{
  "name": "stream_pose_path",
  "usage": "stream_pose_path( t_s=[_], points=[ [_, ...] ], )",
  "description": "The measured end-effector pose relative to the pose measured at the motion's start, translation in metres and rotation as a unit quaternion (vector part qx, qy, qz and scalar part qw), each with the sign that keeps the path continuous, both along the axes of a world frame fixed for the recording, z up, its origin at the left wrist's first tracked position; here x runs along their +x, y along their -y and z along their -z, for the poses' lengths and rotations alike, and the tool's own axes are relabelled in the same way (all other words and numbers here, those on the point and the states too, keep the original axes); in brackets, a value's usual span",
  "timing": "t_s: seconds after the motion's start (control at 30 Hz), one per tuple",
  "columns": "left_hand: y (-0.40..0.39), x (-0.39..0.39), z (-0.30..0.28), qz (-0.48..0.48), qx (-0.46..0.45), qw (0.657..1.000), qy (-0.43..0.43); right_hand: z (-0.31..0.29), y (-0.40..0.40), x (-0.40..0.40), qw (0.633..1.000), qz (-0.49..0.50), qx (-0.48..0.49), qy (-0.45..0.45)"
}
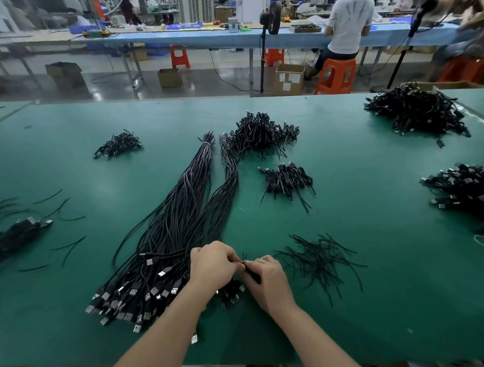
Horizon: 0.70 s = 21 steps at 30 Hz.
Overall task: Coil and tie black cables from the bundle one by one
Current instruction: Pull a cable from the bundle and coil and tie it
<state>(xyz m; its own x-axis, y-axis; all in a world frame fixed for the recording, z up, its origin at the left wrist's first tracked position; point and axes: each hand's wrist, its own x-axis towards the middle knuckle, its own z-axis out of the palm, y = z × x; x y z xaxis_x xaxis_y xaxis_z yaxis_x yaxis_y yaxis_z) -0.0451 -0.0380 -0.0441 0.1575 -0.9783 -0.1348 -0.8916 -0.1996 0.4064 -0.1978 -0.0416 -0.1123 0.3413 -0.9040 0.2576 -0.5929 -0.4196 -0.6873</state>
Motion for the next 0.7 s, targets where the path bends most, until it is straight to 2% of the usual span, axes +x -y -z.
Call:
stream_pose_path(
  t_s=[0.2,0.37,0.53,0.7],
  points=[
    [0.002,0.006,-0.008,0.015,0.054,0.998,-0.035,-0.005,-0.005,0.000,1.000,-0.007,-0.007,0.007],
    [0.002,0.000,-0.007,0.037,0.025,0.999,-0.026,-0.005,-0.006,0.001,1.000,-0.007,0.004,-0.001],
    [-0.001,-0.004,-0.005,0.086,-0.018,0.995,0.057,-0.006,-0.004,0.001,0.999,0.000,0.034,-0.008],
    [-0.009,-0.011,-0.007,0.181,-0.081,0.955,0.222,-0.008,-0.005,0.002,0.997,0.007,0.078,-0.010]
  ],
)
